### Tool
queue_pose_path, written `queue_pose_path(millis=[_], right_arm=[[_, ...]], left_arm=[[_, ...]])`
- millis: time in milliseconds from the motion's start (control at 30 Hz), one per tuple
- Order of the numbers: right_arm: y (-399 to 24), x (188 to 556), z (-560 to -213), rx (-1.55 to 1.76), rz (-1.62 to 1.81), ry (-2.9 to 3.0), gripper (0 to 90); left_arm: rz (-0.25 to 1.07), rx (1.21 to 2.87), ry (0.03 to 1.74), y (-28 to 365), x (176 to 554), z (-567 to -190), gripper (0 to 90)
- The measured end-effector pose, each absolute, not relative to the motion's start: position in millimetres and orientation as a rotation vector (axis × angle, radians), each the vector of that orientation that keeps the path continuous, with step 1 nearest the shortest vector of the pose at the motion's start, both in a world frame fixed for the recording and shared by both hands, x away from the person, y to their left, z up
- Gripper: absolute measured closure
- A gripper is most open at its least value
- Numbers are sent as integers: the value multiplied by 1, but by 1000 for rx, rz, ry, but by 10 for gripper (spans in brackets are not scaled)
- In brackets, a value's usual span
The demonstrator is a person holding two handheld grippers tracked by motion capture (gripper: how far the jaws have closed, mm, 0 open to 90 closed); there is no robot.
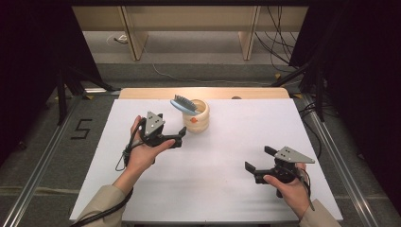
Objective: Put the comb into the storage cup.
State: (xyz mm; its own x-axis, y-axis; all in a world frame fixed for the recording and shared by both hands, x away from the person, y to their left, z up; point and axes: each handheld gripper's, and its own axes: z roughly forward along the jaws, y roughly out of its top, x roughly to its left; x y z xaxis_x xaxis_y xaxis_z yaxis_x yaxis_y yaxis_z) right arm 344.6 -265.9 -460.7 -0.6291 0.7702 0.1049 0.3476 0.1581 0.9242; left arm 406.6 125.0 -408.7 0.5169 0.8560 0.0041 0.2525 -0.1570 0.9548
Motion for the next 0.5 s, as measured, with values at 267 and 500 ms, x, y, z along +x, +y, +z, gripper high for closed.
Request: queue_pose_path(millis=[267,500], right_arm=[[-266,345,-461,1059,1467,2055,2],[-266,345,-460,1046,1469,2063,3]], left_arm=[[708,1711,935,127,400,-413,43],[708,1719,933,133,394,-417,43]])
